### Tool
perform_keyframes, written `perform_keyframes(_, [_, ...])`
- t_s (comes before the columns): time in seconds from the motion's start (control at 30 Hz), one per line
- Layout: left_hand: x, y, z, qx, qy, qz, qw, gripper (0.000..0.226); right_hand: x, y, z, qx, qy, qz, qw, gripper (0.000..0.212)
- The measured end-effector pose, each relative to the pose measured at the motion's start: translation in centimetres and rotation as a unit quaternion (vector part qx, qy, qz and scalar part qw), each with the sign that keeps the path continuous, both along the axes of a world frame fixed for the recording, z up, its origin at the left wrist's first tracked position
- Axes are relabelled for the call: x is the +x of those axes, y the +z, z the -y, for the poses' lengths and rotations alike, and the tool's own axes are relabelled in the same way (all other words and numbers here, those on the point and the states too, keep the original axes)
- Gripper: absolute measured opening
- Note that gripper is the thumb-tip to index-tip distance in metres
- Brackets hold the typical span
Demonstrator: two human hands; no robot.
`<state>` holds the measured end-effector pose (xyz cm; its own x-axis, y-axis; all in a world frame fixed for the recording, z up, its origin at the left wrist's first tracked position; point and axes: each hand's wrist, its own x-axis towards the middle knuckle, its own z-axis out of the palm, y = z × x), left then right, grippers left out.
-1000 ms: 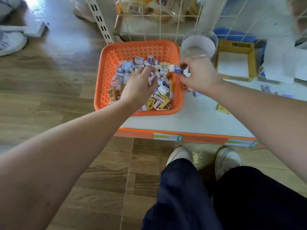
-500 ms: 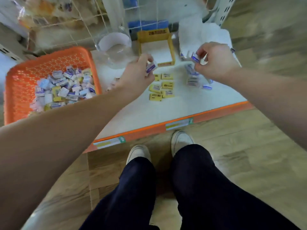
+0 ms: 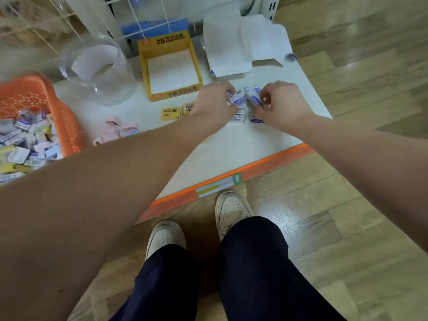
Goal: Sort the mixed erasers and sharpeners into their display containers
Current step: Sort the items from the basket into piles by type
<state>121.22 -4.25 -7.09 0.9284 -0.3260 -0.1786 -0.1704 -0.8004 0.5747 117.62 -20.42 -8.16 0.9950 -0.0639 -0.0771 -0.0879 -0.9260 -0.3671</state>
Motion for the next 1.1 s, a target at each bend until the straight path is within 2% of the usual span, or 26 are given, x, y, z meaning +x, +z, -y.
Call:
perform_keyframes(0.2, [-1.1,0.7,-2.2,-0.016,-0.007,0.009,1.000,0.039,-1.2,1.0,0.3,0.014,-0.004,-0.010,1.000,0.034])
perform_keyframes(0.4, [-2.9,3.9,-7.8,-0.023,0.036,0.000,0.999,0.038,-2.5,4.5,-2.1,0.023,0.022,-0.020,0.999,0.029])
perform_keyframes(0.67, [-5.3,6.7,-15.5,0.004,0.061,0.037,0.997,0.037,-2.7,8.7,-9.7,0.052,0.101,-0.027,0.993,0.031])
perform_keyframes(0.9, [-7.2,7.6,-22.1,0.013,0.106,0.045,0.993,0.039,-2.4,10.3,-17.4,0.040,0.179,-0.026,0.983,0.033])
perform_keyframes(1.1, [-8.5,7.0,-27.5,0.031,0.165,0.020,0.986,0.044,-0.4,11.8,-24.3,0.025,0.250,-0.021,0.968,0.035])
